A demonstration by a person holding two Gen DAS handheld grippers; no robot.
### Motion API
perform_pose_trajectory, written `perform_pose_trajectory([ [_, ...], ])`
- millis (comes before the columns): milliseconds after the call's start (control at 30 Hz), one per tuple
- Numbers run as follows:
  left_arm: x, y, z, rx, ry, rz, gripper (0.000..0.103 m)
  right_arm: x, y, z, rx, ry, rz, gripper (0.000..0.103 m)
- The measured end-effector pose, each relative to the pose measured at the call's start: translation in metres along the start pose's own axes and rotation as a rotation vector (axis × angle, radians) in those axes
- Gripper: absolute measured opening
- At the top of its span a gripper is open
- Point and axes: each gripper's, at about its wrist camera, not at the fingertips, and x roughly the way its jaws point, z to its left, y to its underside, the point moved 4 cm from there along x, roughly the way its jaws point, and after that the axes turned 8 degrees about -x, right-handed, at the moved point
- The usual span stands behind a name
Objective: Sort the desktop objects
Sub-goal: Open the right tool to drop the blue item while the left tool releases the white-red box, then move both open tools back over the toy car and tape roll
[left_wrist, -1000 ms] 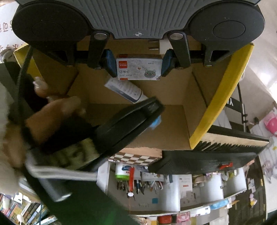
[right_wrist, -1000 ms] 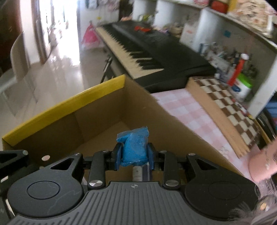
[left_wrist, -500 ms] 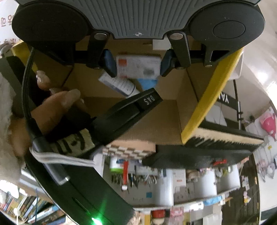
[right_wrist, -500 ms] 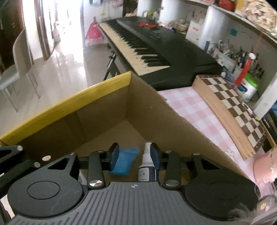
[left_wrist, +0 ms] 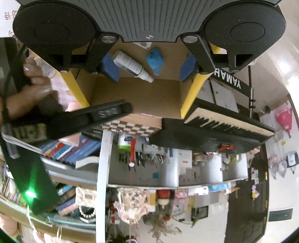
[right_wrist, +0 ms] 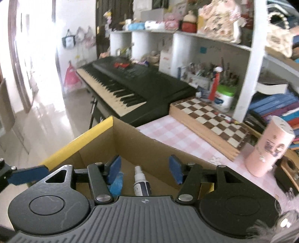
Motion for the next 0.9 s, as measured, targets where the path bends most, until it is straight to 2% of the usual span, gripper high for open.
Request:
perform_pose_trajectory([
  [400,-0.046,0.012,0.020,-0.049,-0.024,-0.063,0.076,-0.075,0.033,0.006,0.089,0.156,-0.094,0.055],
  [667,-0.073,0.029,0.031,-0.058,-0.001,-0.055,0.076,-0.105,0.065,0.028,0.152,0.215,-0.100,0.055],
  [900,-0.099,0.048,0.040,-0.056,0.018,-0.035,0.076,-0.123,0.096,0.054,0.197,0.255,-0.062,0.055],
])
